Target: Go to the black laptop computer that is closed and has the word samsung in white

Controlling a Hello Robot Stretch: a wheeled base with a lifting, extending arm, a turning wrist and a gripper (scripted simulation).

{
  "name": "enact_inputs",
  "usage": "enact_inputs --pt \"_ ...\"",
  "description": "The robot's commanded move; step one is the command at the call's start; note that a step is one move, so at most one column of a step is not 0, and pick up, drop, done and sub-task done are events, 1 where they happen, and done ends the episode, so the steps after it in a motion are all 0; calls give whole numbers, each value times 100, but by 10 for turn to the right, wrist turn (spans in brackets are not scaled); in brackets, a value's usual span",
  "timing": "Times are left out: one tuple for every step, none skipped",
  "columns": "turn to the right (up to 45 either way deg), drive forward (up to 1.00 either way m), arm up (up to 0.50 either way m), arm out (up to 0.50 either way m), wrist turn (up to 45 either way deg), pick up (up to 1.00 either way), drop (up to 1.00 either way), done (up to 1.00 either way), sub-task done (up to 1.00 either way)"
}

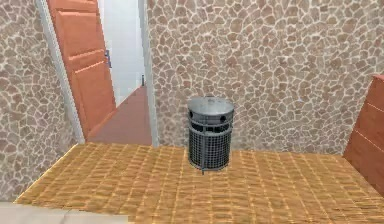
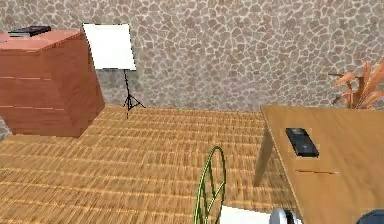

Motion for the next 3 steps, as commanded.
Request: enact_inputs --pt "240 0 0 0 0 0 0 0 0" --pt "0 35 0 0 0 0 0 0 0" --pt "-150 0 0 0 0 0 0 0 0"
